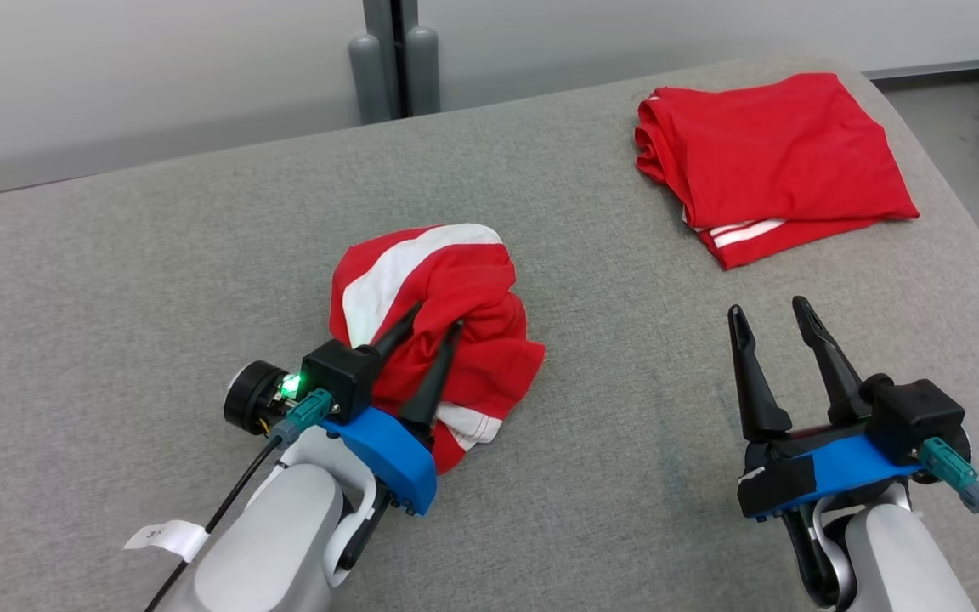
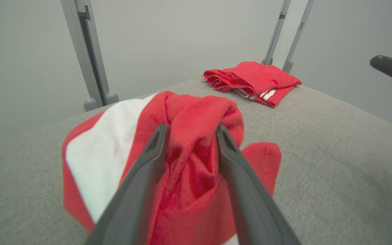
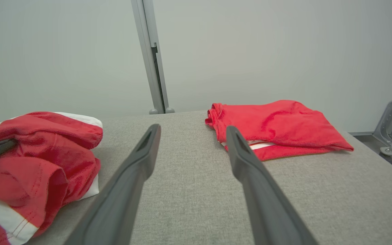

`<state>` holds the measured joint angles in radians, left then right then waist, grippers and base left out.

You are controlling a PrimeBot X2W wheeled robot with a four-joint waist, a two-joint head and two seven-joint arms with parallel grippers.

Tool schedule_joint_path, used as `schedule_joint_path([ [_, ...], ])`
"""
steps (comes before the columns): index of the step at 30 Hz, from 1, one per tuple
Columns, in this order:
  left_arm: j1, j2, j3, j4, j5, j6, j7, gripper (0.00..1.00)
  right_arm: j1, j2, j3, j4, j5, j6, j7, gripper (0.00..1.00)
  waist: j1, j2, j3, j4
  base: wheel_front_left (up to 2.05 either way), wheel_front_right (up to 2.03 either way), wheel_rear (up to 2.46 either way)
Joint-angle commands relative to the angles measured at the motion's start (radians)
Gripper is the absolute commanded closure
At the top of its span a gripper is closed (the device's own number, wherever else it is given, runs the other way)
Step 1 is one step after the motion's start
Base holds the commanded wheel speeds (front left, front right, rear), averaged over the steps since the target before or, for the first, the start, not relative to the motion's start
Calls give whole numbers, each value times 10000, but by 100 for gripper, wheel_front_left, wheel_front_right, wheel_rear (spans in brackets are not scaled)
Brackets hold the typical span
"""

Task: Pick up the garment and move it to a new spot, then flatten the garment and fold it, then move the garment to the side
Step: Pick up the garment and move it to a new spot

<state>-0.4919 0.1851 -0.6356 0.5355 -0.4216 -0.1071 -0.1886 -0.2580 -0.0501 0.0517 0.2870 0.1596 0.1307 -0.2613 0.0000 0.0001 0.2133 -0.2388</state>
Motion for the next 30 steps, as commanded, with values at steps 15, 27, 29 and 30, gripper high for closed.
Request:
schedule_joint_path([
  [15, 534, 617, 1747, -1359, 125, 966, -767, 0, 430, -10, -435, 234, -199, 1, -41, 0, 0, -1, -840, 1108, 0, 0, 0],
  [27, 2893, 1131, 4231, -2781, 481, 1507, -773, 0, 851, -11, -952, 234, -353, 1, 21, 0, 0, -1, -1307, 2129, 0, 0, 0],
  [29, 3215, 1121, 4501, -2979, 593, 1476, -773, 0, 898, -13, -989, 224, -371, 1, 43, 0, 0, -1, -1380, 2239, 0, 0, 0],
  [30, 3387, 1099, 4594, -3062, 634, 1452, -775, 0, 939, -13, -1014, 214, -373, 1, 66, 0, 0, -1, -1407, 2284, 0, 0, 0],
])
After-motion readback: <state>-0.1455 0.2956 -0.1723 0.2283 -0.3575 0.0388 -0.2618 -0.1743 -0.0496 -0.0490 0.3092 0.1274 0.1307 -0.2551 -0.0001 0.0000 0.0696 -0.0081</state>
